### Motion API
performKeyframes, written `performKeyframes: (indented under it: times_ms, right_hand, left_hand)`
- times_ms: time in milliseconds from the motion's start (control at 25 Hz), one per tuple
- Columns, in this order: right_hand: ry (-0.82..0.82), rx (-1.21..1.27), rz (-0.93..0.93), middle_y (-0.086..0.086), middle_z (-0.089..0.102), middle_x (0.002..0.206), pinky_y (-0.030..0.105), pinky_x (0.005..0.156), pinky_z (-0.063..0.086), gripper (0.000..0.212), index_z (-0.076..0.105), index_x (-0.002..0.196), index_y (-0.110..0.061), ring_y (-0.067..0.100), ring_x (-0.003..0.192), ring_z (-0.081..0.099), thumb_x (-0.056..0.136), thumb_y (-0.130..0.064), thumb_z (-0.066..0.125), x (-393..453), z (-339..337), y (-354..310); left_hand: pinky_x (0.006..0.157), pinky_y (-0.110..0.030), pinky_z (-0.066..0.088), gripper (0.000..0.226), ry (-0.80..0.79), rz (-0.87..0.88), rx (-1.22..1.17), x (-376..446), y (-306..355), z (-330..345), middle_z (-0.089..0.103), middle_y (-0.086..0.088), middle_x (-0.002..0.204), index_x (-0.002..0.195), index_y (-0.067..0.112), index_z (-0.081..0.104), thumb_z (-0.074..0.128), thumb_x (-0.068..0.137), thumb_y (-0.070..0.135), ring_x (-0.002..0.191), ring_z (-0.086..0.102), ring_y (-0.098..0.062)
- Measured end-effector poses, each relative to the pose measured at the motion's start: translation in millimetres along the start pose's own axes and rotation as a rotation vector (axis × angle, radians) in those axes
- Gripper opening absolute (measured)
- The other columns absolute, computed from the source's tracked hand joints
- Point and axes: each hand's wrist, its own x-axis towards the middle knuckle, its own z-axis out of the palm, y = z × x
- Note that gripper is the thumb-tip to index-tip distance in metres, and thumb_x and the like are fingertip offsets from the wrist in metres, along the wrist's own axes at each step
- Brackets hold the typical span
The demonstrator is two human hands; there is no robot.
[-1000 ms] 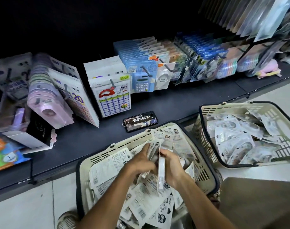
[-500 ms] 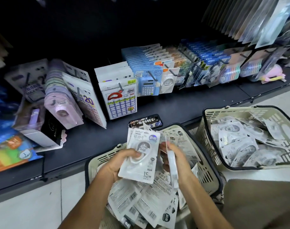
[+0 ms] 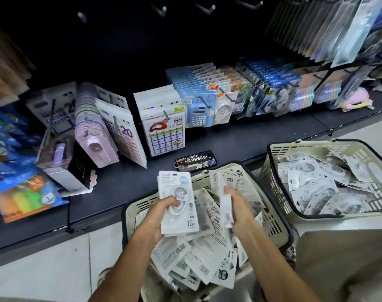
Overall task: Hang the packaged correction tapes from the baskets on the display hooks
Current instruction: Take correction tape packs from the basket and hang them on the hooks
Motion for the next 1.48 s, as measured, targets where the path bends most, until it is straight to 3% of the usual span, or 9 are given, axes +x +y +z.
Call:
performKeyframes:
  times_ms: [360,480,640,760,920,1040,1160,1320,1480]
  right_hand:
    - [0.072,-0.451,-0.587,0.002,0.068,0.081,0.03,0.06,0.055,0.024,0.062,0.086,-0.01,0.017,0.069,0.065,0.097,-0.032,0.063,-18,75,-7]
    - [0.133,-0.529,-0.44,0.001,0.068,0.102,0.038,0.082,0.053,0.033,0.063,0.109,-0.013,0.023,0.098,0.065,0.101,-0.043,0.053,1,59,14]
    - [0.089,-1.281,-0.214,0.003,0.061,0.125,0.046,0.105,0.035,0.059,0.059,0.121,-0.016,0.031,0.126,0.048,0.082,-0.059,0.067,14,34,50]
    - [0.141,-1.008,-0.409,0.004,0.067,0.092,0.038,0.09,0.048,0.021,0.062,0.085,-0.014,0.027,0.095,0.061,0.087,-0.034,0.07,2,44,37]
    - [-0.068,-0.34,-0.593,-0.006,0.043,0.062,0.028,0.057,0.039,0.038,0.04,0.066,-0.018,0.009,0.054,0.039,0.086,-0.005,0.07,-43,67,4]
    - [-0.328,-0.254,-0.751,-0.006,0.062,0.09,0.021,0.073,0.047,0.017,0.065,0.071,-0.018,0.008,0.079,0.063,0.087,-0.026,0.066,-91,96,-18]
    - [-0.523,-0.094,-0.838,-0.01,0.068,0.112,0.02,0.069,0.057,0.021,0.072,0.108,-0.032,0.003,0.095,0.068,0.091,-0.028,0.06,-120,115,-44]
    - [-0.61,-0.126,-0.737,-0.018,0.058,0.138,0.036,0.104,0.048,0.076,0.051,0.137,-0.045,0.006,0.122,0.059,0.069,-0.051,0.084,-146,149,-78]
    - [-0.816,-0.164,-0.5,0.004,0.075,0.117,0.044,0.098,0.053,0.055,0.074,0.114,-0.021,0.021,0.107,0.072,0.069,-0.053,0.083,-171,195,-88]
  left_hand:
    - [0.086,-0.043,0.059,0.074,-0.099,0.095,0.269,3,9,-1,0.08,-0.004,0.107,0.125,0.017,0.067,0.093,0.057,0.033,0.099,0.077,-0.025]
    - [0.067,-0.029,0.06,0.059,0.059,0.137,0.27,2,16,-19,0.081,0.007,0.098,0.114,0.024,0.068,0.095,0.061,0.02,0.087,0.078,-0.014]
    - [0.075,-0.034,0.061,0.056,0.326,0.239,0.161,0,25,-43,0.08,0.009,0.095,0.111,0.027,0.064,0.095,0.065,0.015,0.087,0.078,-0.016]
    - [0.09,-0.045,0.058,0.061,0.469,0.277,0.27,-10,30,-44,0.075,0.007,0.104,0.109,0.028,0.057,0.095,0.061,0.023,0.098,0.073,-0.02]
    - [0.094,-0.049,0.057,0.066,0.477,0.338,0.342,-35,46,-26,0.074,0.007,0.106,0.109,0.029,0.057,0.085,0.049,0.037,0.099,0.071,-0.021]
    - [0.088,-0.039,0.06,0.061,0.368,0.444,0.239,-54,71,-16,0.079,0.008,0.103,0.111,0.028,0.067,0.086,0.053,0.029,0.095,0.075,-0.014]
    - [0.067,-0.017,0.057,0.039,0.284,0.586,0.154,-88,116,-22,0.081,0.006,0.101,0.103,0.025,0.077,0.088,0.068,0.011,0.086,0.076,-0.004]
    - [0.071,-0.018,0.059,0.033,0.198,0.708,0.184,-138,168,-50,0.08,0.013,0.102,0.106,0.032,0.076,0.087,0.078,0.018,0.094,0.076,-0.005]
    - [0.067,-0.022,0.059,0.035,0.258,0.741,0.174,-169,189,-95,0.081,0.009,0.101,0.111,0.027,0.073,0.086,0.079,0.018,0.091,0.077,-0.01]
